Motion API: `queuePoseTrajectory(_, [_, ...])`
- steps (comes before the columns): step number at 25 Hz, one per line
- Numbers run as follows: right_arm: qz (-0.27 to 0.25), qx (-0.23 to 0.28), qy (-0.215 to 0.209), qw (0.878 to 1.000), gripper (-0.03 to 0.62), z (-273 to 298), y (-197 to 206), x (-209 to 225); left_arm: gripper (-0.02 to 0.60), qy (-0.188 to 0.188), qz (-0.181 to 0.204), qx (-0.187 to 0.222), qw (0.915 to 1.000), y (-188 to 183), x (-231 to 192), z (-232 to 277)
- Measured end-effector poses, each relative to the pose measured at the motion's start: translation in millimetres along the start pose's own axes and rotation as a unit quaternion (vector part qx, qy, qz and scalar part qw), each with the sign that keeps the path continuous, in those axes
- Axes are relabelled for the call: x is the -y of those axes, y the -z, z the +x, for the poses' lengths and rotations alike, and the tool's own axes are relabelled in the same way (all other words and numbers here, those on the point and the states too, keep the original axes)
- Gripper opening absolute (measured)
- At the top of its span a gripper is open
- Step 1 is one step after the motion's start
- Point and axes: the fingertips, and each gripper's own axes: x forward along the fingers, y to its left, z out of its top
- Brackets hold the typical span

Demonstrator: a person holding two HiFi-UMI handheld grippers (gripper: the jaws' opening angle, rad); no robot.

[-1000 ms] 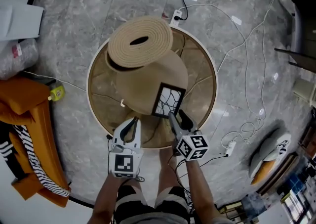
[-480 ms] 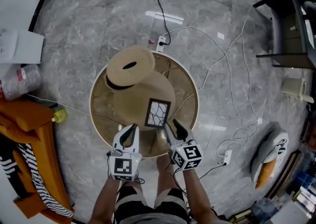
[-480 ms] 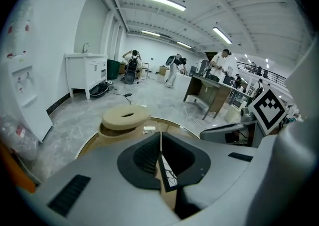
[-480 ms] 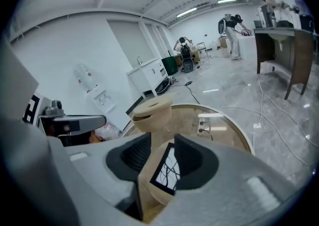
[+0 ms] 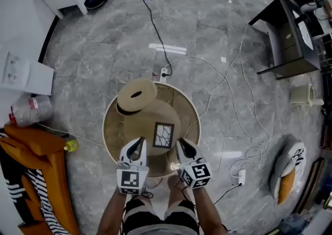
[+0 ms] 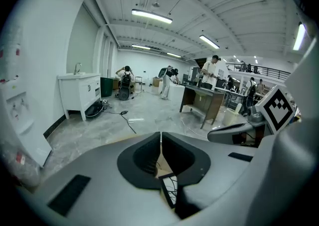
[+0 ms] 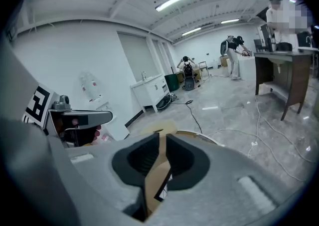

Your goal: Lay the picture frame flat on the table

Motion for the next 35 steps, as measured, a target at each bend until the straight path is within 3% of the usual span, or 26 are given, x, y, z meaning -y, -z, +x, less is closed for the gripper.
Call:
queuePoseTrajectory(5, [-0.019, 0.032, 0.011, 0.999, 0.003, -30, -39, -12, 0.028, 0.004, 0.016, 0.024, 0.9996, -41, 7, -23])
queuePoseTrajectory(12, [-0.065, 0.059, 0.008, 0.996, 0.0, -82, -102, -33, 0.028, 0.009, 0.038, 0.061, 0.9974, -108, 30, -62])
queuePoseTrajectory(21, [-0.112, 0.13, 0.022, 0.985, 0.0, -155, -187, -66, 0.028, 0.022, 0.062, 0.112, 0.9916, -191, 56, -116])
queuePoseTrajectory(31, [-0.148, 0.183, 0.063, 0.97, 0.0, -230, -220, -111, 0.028, 0.044, 0.09, 0.146, 0.9842, -230, 68, -194])
queuePoseTrajectory(35, [-0.147, 0.184, 0.082, 0.968, 0.0, -253, -211, -125, 0.028, 0.053, 0.1, 0.152, 0.9819, -232, 68, -217])
